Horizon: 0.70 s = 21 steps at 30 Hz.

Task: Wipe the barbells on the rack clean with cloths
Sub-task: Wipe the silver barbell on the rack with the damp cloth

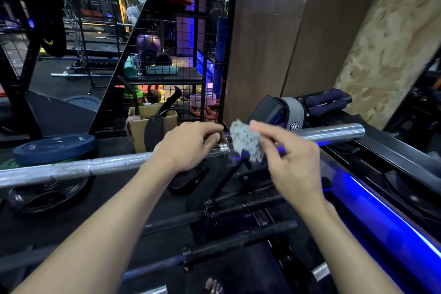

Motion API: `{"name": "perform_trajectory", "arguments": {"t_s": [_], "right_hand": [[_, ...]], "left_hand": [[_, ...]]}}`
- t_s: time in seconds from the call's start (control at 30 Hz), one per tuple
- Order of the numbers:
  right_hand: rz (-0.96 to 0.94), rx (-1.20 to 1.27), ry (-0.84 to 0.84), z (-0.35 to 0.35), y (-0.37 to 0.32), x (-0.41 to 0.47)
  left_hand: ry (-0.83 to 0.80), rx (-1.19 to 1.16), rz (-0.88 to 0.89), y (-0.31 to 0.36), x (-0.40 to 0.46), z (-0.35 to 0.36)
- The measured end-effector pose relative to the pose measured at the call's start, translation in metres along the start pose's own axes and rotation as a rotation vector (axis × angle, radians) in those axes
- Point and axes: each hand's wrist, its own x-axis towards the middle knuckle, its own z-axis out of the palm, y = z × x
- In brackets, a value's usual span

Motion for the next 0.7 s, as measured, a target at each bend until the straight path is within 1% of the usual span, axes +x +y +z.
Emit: {"name": "perform_trajectory", "arguments": {"t_s": [0.07,0.13,0.2,0.27,0.4,0.47,0.53,0.63,0.7], "right_hand": [[0.035,-0.006,0.011,0.005,-0.001,0.021],[0.009,-0.044,-0.060,0.016,0.002,0.028],[-0.062,-0.091,-0.132,0.029,0.008,0.022],[-0.100,-0.101,-0.127,0.037,0.012,0.007],[-0.125,-0.095,-0.023,0.042,0.015,-0.032],[-0.121,-0.074,-0.042,0.043,0.015,-0.047],[-0.137,-0.073,-0.076,0.040,0.015,-0.045],[-0.164,-0.132,-0.149,0.035,0.014,-0.008],[-0.151,-0.159,-0.199,0.037,0.015,0.017]], "left_hand": [[0.066,-0.078,0.071,-0.002,-0.002,-0.001],[0.075,-0.073,0.134,-0.003,-0.004,-0.002],[0.063,-0.052,0.160,-0.003,-0.005,-0.002],[0.064,-0.066,0.144,-0.002,-0.006,-0.002],[0.063,-0.076,0.079,0.004,-0.006,-0.006],[0.064,-0.067,0.068,0.008,-0.007,-0.008],[0.055,-0.065,0.057,0.010,-0.007,-0.007],[-0.006,-0.005,0.023,0.007,-0.006,-0.007],[-0.065,0.062,-0.024,0.008,-0.004,-0.005]]}}
